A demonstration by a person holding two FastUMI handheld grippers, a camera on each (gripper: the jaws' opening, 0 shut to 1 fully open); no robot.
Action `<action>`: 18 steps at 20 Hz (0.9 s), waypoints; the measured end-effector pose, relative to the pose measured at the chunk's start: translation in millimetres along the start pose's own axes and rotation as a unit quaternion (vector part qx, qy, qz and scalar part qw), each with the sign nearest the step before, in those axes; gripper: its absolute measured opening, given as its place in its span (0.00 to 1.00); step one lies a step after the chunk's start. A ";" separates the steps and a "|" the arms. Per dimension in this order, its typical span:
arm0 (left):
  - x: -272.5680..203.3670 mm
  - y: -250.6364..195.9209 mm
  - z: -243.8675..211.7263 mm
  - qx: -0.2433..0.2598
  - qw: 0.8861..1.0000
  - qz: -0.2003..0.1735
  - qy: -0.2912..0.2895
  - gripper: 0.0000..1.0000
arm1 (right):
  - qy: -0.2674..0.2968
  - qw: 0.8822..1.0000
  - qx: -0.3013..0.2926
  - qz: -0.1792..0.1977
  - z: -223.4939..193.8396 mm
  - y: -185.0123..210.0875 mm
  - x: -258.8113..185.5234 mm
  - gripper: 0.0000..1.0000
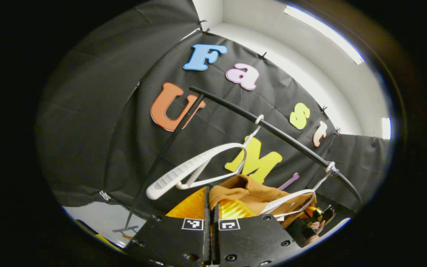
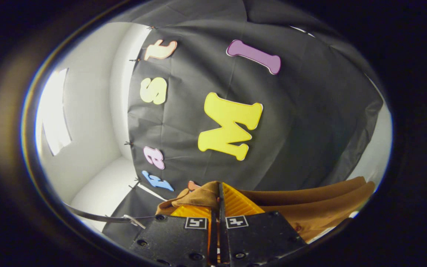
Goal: Grasp the clothes on the hanger with both hands and then place them into the laundry hamper below.
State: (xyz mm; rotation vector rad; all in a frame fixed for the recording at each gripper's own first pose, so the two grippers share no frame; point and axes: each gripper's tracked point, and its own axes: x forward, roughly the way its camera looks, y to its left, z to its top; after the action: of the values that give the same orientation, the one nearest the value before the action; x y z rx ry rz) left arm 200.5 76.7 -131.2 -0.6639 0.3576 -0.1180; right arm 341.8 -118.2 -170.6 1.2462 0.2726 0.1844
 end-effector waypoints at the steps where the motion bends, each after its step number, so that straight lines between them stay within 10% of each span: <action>1: 0.9 5.0 2.1 0.001 1.000 0.002 0.000 0.01 | -0.004 1.000 -0.005 -0.010 7.5 -6.1 3.8 0.05; 18: -18.8 29.0 -81.3 -0.009 0.997 0.005 0.074 0.01 | 0.039 0.996 0.012 -0.081 -27.8 -89.3 -34.9 0.05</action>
State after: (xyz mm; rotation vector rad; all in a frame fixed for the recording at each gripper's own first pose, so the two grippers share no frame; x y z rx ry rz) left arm 153.4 56.4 -203.1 -0.6728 0.5052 -0.1548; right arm 299.2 -130.7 -260.1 1.2360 0.4427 0.0915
